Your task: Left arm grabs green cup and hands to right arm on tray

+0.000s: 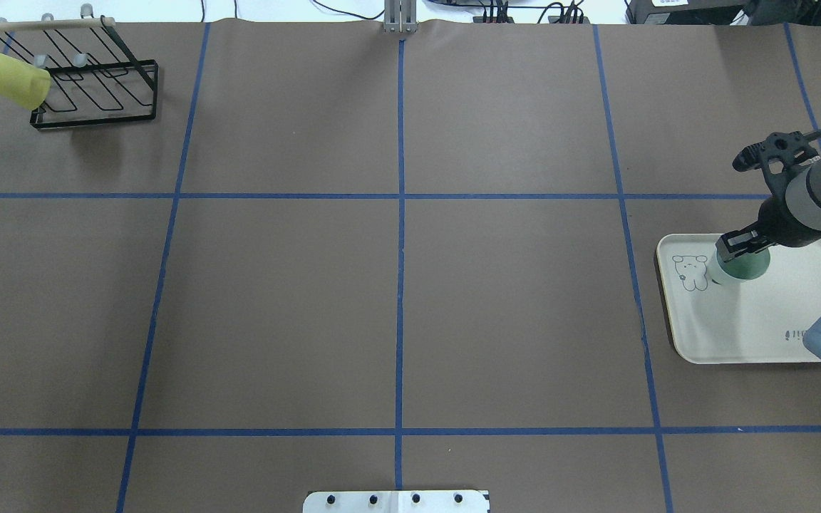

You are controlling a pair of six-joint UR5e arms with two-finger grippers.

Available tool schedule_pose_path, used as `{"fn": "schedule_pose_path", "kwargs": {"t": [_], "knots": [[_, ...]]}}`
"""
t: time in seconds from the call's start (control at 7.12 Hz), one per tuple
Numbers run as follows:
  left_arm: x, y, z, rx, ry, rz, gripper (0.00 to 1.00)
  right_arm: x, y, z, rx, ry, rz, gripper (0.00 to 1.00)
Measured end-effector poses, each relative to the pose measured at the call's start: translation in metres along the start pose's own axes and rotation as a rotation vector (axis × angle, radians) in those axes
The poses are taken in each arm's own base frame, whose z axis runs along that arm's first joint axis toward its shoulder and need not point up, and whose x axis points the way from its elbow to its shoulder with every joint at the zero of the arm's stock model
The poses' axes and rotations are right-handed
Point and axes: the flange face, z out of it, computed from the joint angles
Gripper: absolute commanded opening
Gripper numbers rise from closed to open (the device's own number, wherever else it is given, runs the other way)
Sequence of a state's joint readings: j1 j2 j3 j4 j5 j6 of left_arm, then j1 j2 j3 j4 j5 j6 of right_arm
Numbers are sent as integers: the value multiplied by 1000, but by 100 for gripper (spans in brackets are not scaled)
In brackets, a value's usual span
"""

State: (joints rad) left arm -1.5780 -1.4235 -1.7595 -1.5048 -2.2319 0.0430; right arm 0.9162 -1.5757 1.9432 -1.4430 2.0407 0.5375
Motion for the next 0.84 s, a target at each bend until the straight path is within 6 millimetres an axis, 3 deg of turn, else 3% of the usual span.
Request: {"fn": "schedule_pose_path", "kwargs": {"t": [0.14,0.42,0.7,0.84], "knots": [[0,0,0,0,0,0,100,-1,-2,-8,18,-9,-1,100],[0,-1,0,1,0,1,100,17,-10,-29,58,-10,26,100],[2,-2,-1,4,13,3,100,58,-13,-43,67,-19,91,100],[3,-3,-2,6,22,5,100,88,-7,-46,61,-20,92,100]]}}
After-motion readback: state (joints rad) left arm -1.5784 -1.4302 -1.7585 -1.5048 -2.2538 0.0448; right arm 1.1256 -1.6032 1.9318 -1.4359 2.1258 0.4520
